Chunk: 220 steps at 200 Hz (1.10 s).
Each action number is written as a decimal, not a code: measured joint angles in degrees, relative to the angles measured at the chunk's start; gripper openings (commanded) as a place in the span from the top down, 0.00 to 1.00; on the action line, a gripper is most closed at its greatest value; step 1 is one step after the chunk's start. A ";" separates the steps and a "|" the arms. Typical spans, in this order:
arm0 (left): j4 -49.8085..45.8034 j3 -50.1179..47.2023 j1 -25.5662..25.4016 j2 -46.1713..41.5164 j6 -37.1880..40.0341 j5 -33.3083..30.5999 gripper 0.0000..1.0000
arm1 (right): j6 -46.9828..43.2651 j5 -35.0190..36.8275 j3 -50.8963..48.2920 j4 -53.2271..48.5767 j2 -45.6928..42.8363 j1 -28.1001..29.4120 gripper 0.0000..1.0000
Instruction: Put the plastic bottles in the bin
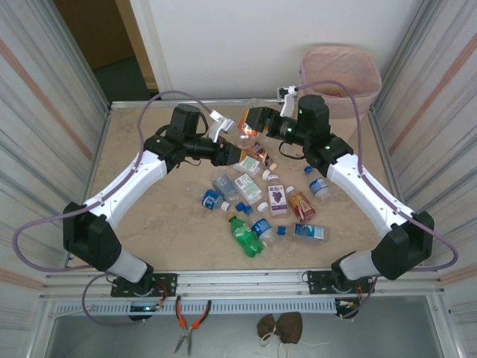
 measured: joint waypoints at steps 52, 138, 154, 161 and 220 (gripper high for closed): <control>0.02 0.00 0.02 0.28 0.37 -0.87 0.38 | 0.02 0.28 0.61 -0.28 0.70 -0.79 0.47; 0.92 -2.05 3.17 -4.09 0.00 -2.84 0.30 | -2.80 1.81 6.23 -7.08 0.59 -13.75 0.46; 1.22 -2.21 3.30 -4.83 -0.02 -3.06 0.30 | -4.15 2.05 8.70 -8.57 0.59 -18.18 0.47; 1.31 -2.27 3.30 -4.98 -0.02 -3.13 0.30 | -4.94 2.12 9.90 -9.07 0.59 -20.15 0.47; 1.25 -2.82 3.32 -5.07 0.00 -4.15 0.30 | -13.42 4.61 26.03 -10.75 7.96 -29.42 0.50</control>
